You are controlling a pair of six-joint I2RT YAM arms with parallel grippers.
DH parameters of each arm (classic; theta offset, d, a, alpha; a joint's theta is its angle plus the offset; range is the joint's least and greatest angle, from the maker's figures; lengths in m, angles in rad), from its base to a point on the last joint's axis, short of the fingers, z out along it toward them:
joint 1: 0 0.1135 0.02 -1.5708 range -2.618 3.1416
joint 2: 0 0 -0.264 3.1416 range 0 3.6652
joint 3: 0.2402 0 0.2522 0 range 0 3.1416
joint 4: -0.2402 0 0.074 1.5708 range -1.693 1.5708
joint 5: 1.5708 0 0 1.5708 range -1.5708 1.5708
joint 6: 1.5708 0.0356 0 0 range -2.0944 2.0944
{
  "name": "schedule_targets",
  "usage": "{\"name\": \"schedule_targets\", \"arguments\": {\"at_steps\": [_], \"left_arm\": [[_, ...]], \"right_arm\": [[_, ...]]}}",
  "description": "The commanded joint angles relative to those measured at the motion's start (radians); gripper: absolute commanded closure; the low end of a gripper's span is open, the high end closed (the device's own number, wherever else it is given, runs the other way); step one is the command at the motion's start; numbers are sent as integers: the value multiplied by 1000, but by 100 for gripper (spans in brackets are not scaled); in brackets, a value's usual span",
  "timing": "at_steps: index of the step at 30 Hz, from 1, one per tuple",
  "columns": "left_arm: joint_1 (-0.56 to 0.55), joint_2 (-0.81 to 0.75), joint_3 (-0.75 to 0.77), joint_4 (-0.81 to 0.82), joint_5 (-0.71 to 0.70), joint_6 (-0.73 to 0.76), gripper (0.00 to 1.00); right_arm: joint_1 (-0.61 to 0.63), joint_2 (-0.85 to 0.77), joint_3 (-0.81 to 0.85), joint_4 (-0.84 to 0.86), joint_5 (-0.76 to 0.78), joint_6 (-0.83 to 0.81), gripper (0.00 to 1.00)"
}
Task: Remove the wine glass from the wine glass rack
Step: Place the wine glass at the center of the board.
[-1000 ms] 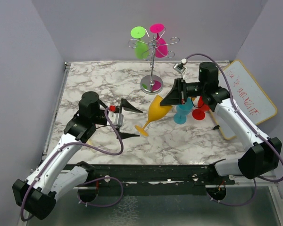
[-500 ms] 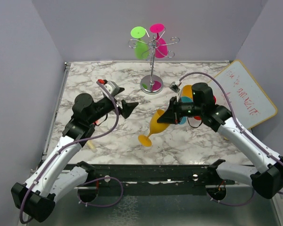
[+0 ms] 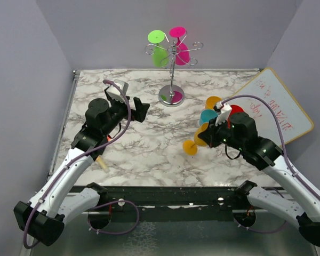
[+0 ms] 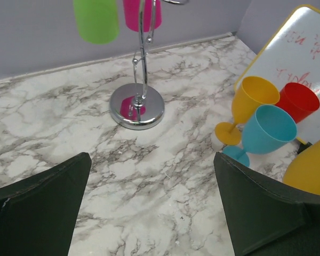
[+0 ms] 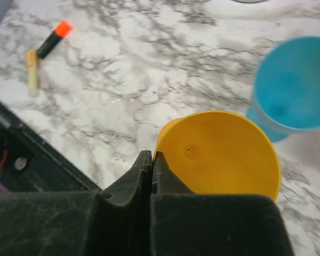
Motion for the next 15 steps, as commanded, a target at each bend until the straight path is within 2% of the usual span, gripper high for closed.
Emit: {"name": "schedule_targets", "arguments": {"at_steps": [1,6,11,15], "left_arm": [[8,-72,-19,-10,-158,-23,1],[11,-78,-35,21,-163,-31,1],[11,-57,-25,20,-141,-33,1],[11,-56,-25,22,-138,-26,1]], "right_arm": [[5,-87,-22,-83,301,33,100],[4,-112,-11,-204,534,155,100],[4,-50,13,-247,566,198,99],[4,20,22,-304,682,271,99]]}}
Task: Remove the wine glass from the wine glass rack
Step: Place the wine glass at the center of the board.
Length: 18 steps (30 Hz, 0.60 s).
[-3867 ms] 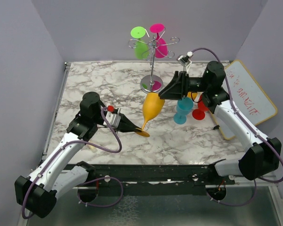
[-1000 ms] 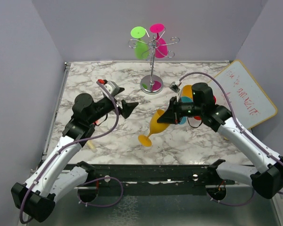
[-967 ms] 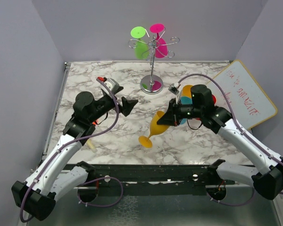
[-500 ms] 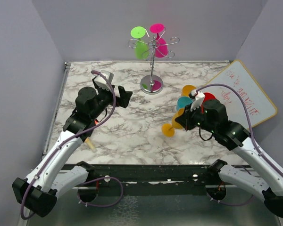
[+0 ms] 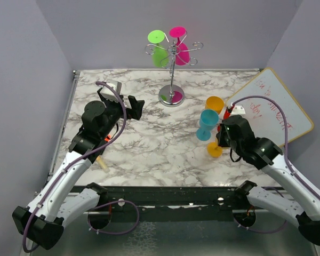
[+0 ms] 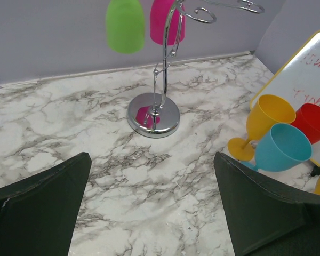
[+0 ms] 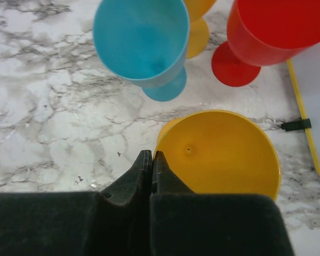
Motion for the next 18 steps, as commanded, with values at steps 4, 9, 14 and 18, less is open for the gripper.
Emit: {"name": "schedule_targets", "arguments": {"at_steps": [4,9,14,18], "left_arm": [[4,3,-8,8,-11,-12,1],[6,58,28,-49,8,-31,1],[7,69,40,-73,34,-30,1],[7,54,30,-59,35,-21,1]], "right_arm": [[4,80,16,-45,251,127,99],[2,89,-26,90,314,174,99],[-11,134,-47,110,359,212,99],[-32,143,-78,151,351,208,99]]}}
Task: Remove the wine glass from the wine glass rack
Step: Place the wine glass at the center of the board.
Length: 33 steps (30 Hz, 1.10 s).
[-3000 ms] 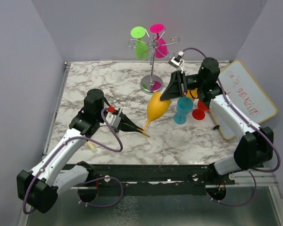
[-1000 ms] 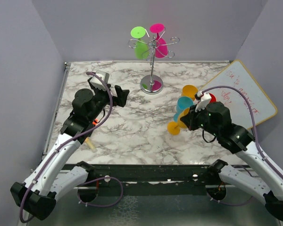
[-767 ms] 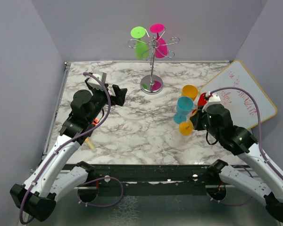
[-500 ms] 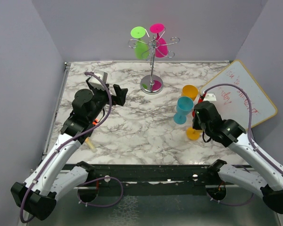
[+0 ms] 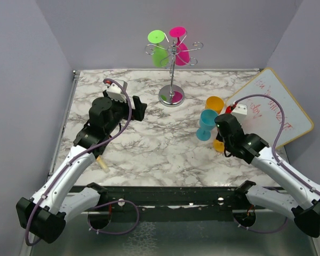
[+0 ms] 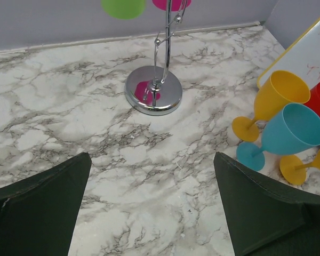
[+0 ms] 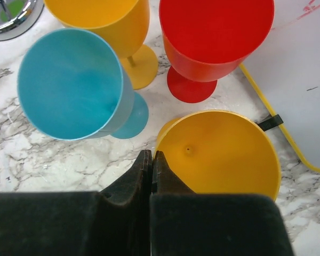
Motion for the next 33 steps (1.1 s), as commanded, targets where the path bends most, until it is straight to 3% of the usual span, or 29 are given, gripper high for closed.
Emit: {"name": "schedule_targets", "arguments": {"at_steps": [1,11,33], "left_arm": [[7,-29,20,1,22,-2,1],[8,-19,42,-34,52,13,1],[8,-23,44,-41,46,41,1]], "right_arm": [[-23,5,-38,82,53,25,99],[-86,78,-16,128,0,27,99],[-95,156,107,12,-69,-23,97]]}}
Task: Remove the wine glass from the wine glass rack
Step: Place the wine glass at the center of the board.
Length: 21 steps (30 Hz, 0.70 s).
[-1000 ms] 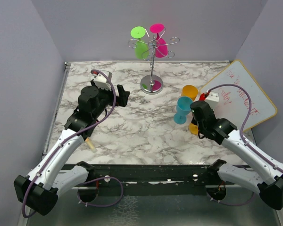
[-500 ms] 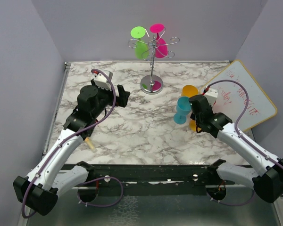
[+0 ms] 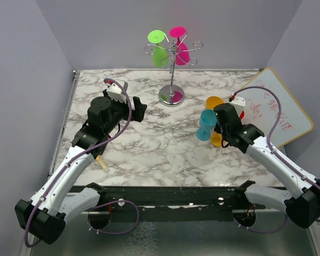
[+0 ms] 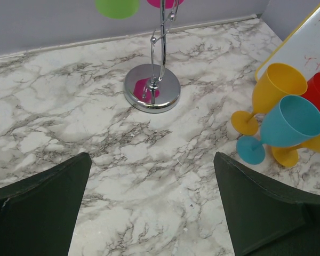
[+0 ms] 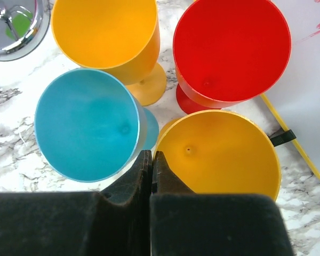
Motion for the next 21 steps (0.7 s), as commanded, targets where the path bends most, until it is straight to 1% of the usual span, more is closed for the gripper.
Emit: {"name": "schedule_targets", "arguments": {"at_steps": [1,8,10,16,18,19,20,21], "left_arm": [[8,-8,19,0,17,7,1],[8,-6,14,2,18,6,1],[8,-4,12,5,23,4,1],[8,0,23,-6,20,17,1],[9,-2,25,-5,18,18,1],[9,-3,23,-4,18,16,1],[9,-1,23,-3,19,16,1],[8,-1,23,-2,20,15,1]], "right_arm": [[-7,31,39,-56,-14,-15,97],[-14,52,27,-38,-41,-20,97],[-16,62,27,-31,-41,-24,96],[-21,73,37,-33,-32,-35,85],[-21,75,45,-40,-30,-37,81],[-21,75,52,-45,-28,-37,76],[-21,75,58,-48,-26,-37,73],[-21,74,63,-51,-25,-38,71]]}}
